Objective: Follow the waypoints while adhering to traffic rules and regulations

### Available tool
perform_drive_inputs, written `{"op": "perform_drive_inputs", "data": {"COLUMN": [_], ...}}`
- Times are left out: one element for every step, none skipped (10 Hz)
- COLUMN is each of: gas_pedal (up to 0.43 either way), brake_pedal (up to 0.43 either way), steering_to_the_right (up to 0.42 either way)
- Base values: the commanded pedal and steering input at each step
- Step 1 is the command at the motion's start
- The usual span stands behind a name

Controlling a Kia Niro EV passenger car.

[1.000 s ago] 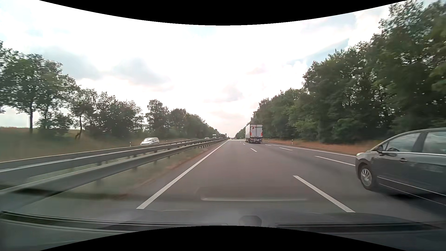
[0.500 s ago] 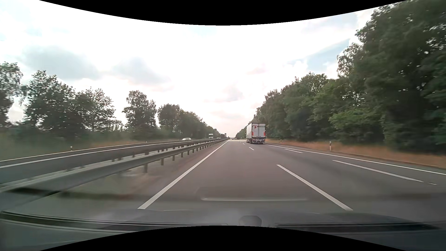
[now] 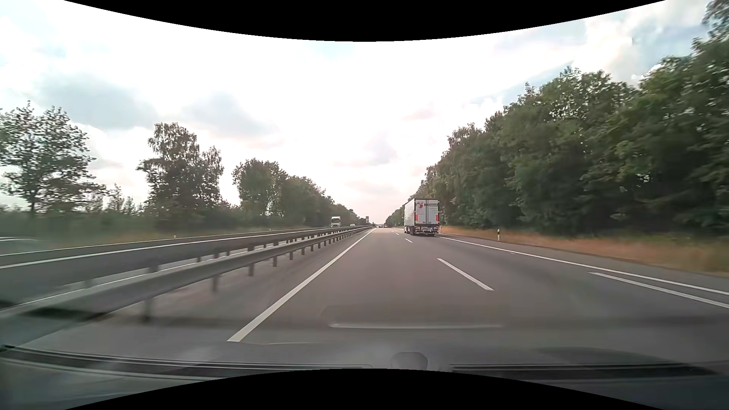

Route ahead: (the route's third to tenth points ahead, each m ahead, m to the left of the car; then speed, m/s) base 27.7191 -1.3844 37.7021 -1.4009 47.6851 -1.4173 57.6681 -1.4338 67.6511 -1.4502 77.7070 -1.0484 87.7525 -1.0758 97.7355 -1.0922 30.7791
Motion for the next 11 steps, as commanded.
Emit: {"op": "perform_drive_inputs", "data": {"gas_pedal": [0.449,0.449,0.449,0.449,0.449,0.449,0.449,0.449,0.449,0.449,0.449], "brake_pedal": [0.0,0.0,0.0,0.0,0.0,0.0,0.0,0.0,0.0,0.0,0.0], "steering_to_the_right": [-0.003,-0.003,-0.002,-0.002,-0.002,-0.002,-0.004,-0.004,-0.004,-0.003,-0.003]}}
